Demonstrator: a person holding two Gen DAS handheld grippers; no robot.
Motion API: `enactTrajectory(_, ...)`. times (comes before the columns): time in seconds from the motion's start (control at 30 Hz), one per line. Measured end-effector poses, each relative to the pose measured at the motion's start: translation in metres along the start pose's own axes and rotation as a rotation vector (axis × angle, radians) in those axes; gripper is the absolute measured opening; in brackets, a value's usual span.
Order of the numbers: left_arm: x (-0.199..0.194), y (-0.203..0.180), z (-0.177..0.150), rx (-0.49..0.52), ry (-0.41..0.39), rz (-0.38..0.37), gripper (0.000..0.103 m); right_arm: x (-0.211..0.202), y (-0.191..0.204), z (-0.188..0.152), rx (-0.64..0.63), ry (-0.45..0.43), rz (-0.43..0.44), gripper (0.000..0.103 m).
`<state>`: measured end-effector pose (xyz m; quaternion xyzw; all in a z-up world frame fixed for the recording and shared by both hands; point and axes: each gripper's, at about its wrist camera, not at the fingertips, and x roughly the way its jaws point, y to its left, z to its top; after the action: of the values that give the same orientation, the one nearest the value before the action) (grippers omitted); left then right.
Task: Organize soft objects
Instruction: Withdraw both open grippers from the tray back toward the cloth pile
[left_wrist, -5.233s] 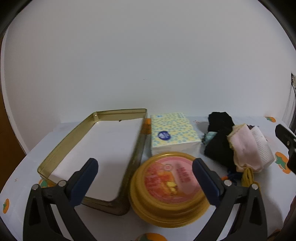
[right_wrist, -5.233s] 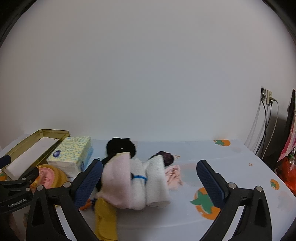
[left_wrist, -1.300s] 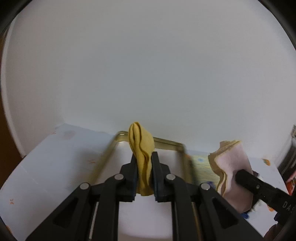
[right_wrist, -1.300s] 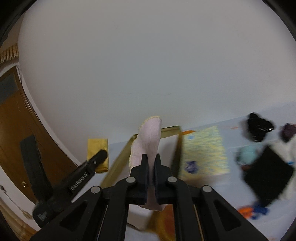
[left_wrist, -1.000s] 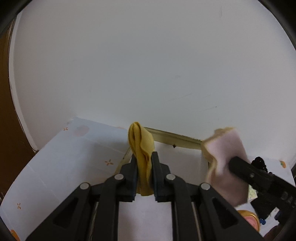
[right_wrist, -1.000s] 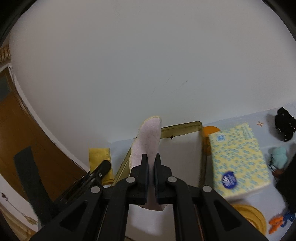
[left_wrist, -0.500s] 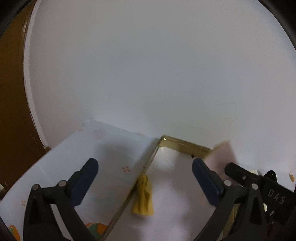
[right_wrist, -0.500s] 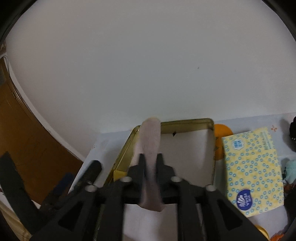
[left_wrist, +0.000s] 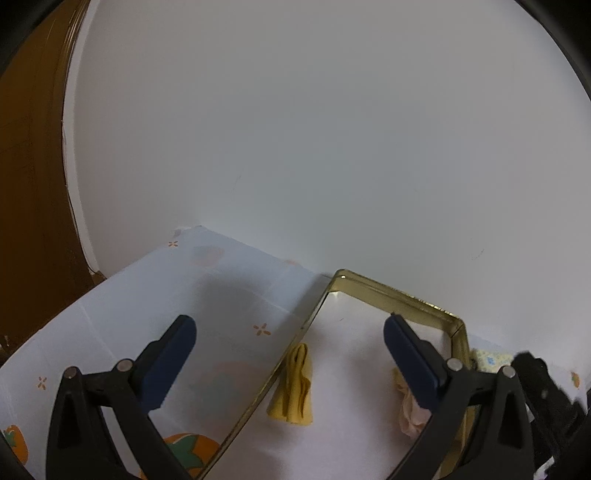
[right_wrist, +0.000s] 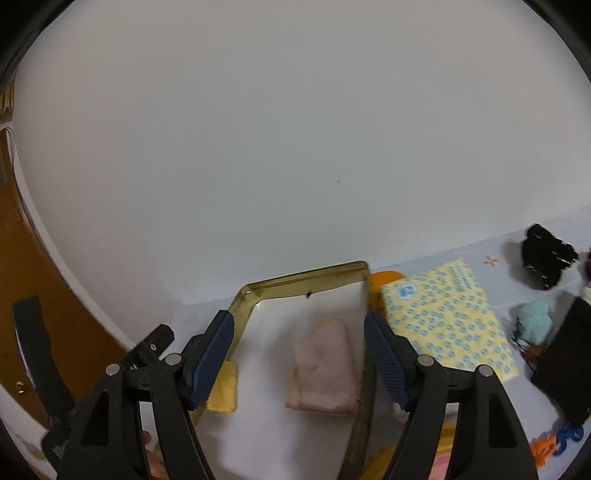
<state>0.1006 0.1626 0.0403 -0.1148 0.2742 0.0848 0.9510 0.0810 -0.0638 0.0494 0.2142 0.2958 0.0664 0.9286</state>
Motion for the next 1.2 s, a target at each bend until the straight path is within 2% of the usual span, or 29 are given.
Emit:
enactTrajectory(0.1, 0.002, -0.007, -0.003, 0.021, 0.001, 0.012, 0.103, -0.008, 0.002, -0.009, -0.034, -0.034, -0.012, 0.075)
enactTrajectory(0.27, 0.005, -0.020, -0.012, 0.091, 0.008, 0.036, 0.103, -0.030, 0.010, -0.020, -0.120, -0.129, -0.085, 0.075)
enactTrajectory(0.47, -0.003, -0.033, -0.022, 0.196, -0.073, 0.108, 0.103, -0.032, 0.010, -0.031, -0.160, -0.170, -0.109, 0.075)
enactTrajectory(0.7, -0.004, -0.034, -0.033, 0.207, -0.085, 0.090, 0.103, -0.042, 0.013, -0.039, -0.220, -0.257, -0.139, 0.075)
enactTrajectory(1.03, -0.003, -0.035, -0.040, 0.202, -0.096, 0.085, 0.103, -0.044, 0.013, -0.039, -0.210, -0.240, -0.117, 0.075)
enactTrajectory(1.2, -0.014, -0.033, -0.045, 0.188, -0.152, 0.081, 0.103, -0.048, 0.015, -0.043, -0.235, -0.246, -0.108, 0.075)
